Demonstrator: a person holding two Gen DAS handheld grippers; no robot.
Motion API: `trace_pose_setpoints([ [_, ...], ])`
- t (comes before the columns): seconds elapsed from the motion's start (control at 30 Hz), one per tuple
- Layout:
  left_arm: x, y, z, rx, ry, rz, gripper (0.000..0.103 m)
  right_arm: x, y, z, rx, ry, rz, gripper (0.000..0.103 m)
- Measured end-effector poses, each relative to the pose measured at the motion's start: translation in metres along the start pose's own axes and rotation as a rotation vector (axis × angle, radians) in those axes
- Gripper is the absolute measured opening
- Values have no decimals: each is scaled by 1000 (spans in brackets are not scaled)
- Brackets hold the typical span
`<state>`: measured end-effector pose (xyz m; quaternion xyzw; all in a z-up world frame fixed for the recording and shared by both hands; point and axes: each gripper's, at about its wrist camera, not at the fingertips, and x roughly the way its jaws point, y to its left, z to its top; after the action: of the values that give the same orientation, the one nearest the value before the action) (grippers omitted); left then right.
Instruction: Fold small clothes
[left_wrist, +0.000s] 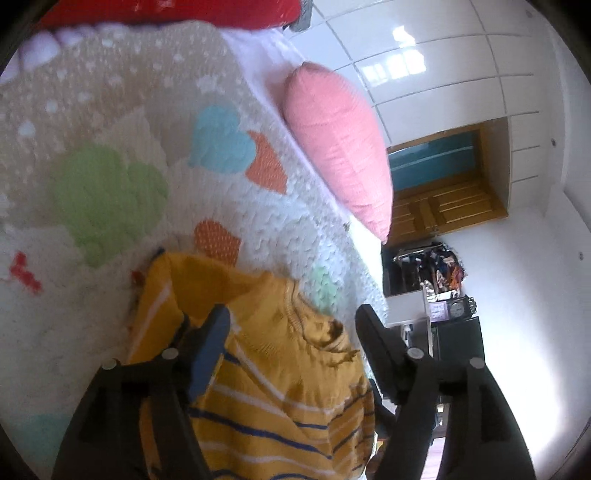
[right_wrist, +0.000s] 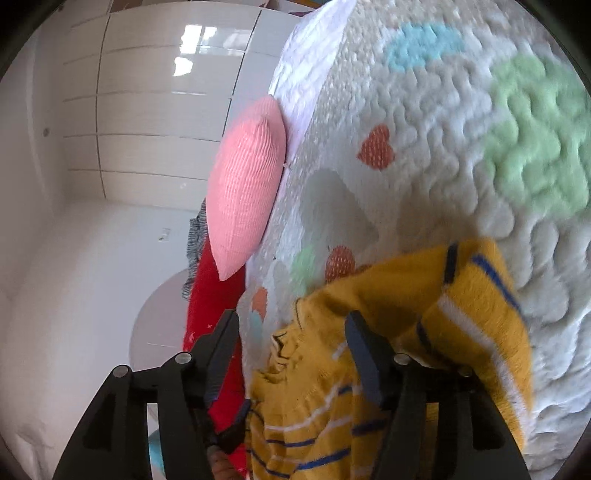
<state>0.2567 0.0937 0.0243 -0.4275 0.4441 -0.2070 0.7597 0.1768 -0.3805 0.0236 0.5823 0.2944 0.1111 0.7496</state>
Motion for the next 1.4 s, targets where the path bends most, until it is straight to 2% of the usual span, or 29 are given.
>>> trace_pose_setpoints([
  [0.07, -14, -5, -2, 36, -15, 27, 78, -14, 9, -6, -64, -5, -37, 70],
  [0.2, -40, -11, -24, 164, 10, 125, 78, -56, 15, -33, -201, 9, -152, 74],
  [0.37, -64, -4, -77, 348, 91, 223, 81, -98, 2, -85, -329, 67, -246, 74],
  [0.5, -65, 11, -113, 429, 152, 252, 81, -109, -7, -129, -431, 97, -304, 74],
  [0.57, -59, 19, -122, 439, 166, 305, 81, -99, -9, -144, -469, 107, -326, 74],
  [0.6, -53, 23, -124, 438, 182, 335, 80, -93, -10, -151, -492, 114, -350, 69],
  [0.63, -49, 26, -126, 444, 196, 365, 61, -86, -12, -155, -505, 123, -361, 48],
  [0.67, -46, 26, -125, 462, 207, 403, 27, -78, -15, -157, -514, 153, -362, 33],
  [0.7, -45, 24, -123, 481, 228, 427, 20, -73, -18, -156, -497, 176, -364, 22],
  [0.73, -49, 20, -119, 488, 231, 436, 18, -74, -18, -151, -479, 173, -362, 20],
  [0.77, -57, 13, -115, 514, 209, 464, 13, -76, -16, -145, -467, 159, -375, 11],
  [0.8, -63, 6, -113, 545, 189, 488, 13, -81, -15, -140, -461, 142, -384, 7],
  [0.9, -79, -5, -107, 597, 133, 555, 13, -110, -20, -118, -408, 76, -408, 6],
  [1.0, -94, 1, -108, 567, 85, 593, 13, -119, -30, -113, -367, 56, -460, 8],
  [1.03, -99, 4, -111, 553, 73, 582, 16, -123, -35, -116, -354, 41, -489, 10],
  [1.1, -110, 5, -125, 541, 47, 538, 29, -134, -41, -123, -334, 23, -480, 11],
  [1.17, -122, 2, -140, 554, -6, 534, 49, -146, -42, -132, -319, 2, -452, 11],
  [1.23, -132, -4, -157, 578, -75, 545, 60, -152, -35, -145, -340, -31, -434, 18],
  [1.33, -139, -13, -179, 625, -153, 570, 76, -162, -29, -164, -395, -55, -447, 38],
  [1.4, -136, -18, -196, 661, -162, 585, 80, -160, -27, -182, -438, -42, -463, 41],
])
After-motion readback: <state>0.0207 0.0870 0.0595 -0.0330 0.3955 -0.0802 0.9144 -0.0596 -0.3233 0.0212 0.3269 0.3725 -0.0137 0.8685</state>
